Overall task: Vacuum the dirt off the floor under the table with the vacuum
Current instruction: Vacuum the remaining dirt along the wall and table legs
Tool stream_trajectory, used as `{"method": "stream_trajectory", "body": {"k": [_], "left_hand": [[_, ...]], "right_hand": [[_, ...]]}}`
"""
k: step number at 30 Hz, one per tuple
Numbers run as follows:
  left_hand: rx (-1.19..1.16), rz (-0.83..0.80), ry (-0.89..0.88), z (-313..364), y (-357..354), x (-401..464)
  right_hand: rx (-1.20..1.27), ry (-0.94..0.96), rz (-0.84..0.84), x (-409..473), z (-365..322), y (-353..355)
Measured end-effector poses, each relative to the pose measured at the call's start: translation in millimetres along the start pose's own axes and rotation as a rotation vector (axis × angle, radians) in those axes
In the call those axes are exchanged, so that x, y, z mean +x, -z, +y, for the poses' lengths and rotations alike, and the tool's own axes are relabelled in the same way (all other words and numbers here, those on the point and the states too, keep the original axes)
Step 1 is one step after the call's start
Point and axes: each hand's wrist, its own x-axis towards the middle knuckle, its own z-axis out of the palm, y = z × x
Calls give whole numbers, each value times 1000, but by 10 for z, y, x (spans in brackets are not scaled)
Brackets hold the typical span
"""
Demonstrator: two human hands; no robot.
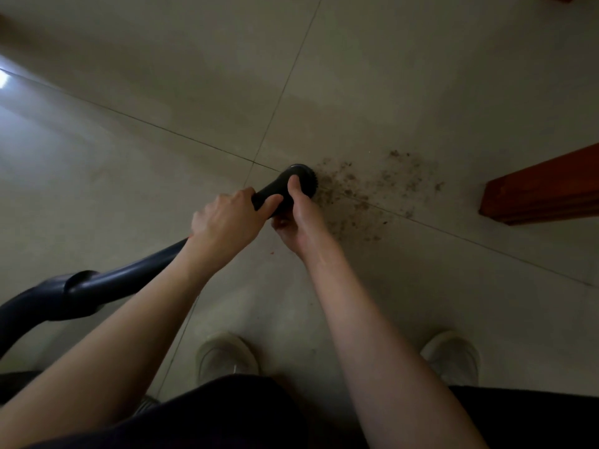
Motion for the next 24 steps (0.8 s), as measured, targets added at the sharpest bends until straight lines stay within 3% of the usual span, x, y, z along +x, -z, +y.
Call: {"method": "stream_trajectory", "body": {"k": [11, 24], "left_hand": [[23, 48, -61, 260, -16, 84], [-187, -111, -101, 445, 50, 250]], "right_hand": [[-11, 91, -14, 137, -212, 93], [-47, 155, 29, 264, -644, 251]]}}
